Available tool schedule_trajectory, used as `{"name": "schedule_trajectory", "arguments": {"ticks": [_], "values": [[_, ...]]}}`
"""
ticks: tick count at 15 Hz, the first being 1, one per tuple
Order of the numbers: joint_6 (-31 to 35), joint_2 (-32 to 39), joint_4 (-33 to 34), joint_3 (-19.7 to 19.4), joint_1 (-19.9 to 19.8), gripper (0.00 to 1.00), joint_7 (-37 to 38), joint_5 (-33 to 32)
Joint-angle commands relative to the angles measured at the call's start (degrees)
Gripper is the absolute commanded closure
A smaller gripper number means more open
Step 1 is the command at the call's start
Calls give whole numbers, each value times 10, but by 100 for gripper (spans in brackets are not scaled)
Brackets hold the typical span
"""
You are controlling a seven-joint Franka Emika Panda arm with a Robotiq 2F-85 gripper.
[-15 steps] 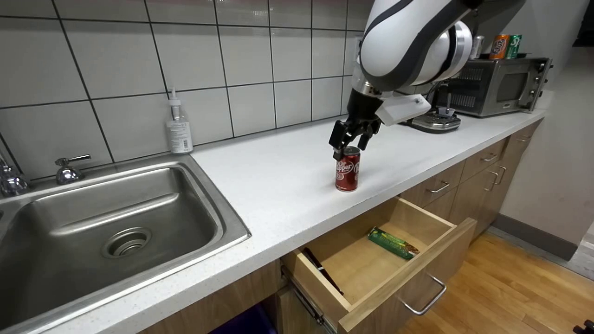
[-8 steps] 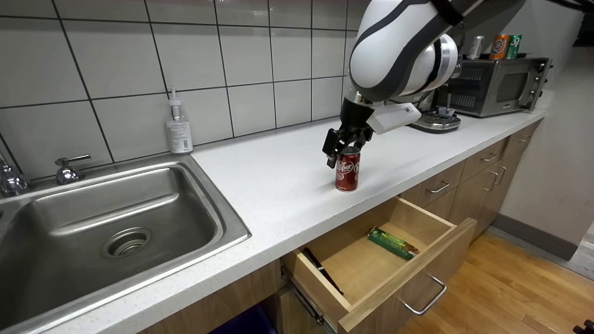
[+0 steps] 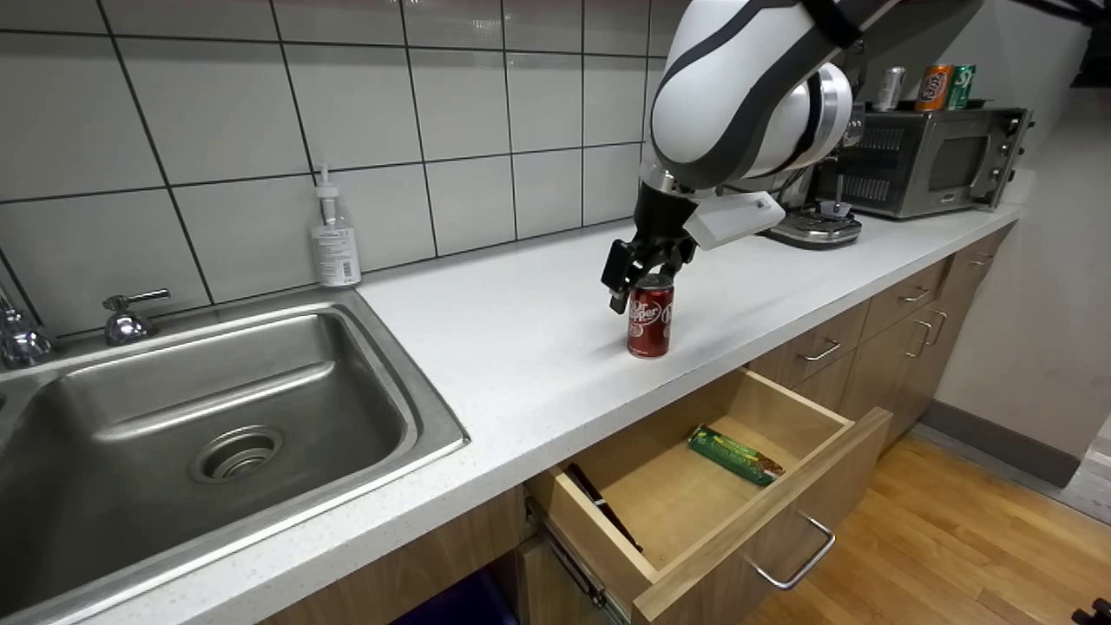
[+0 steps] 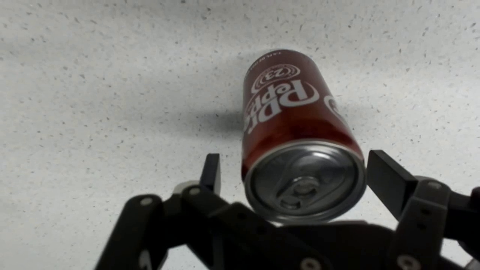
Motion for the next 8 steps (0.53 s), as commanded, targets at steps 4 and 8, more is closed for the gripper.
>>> {"name": "schedule_trajectory", "arguments": {"ticks": [4,8], "values": [[-38,7,18,11,-11,0,-5,16],[-18,3,1,4,-5,0,3,12]]}}
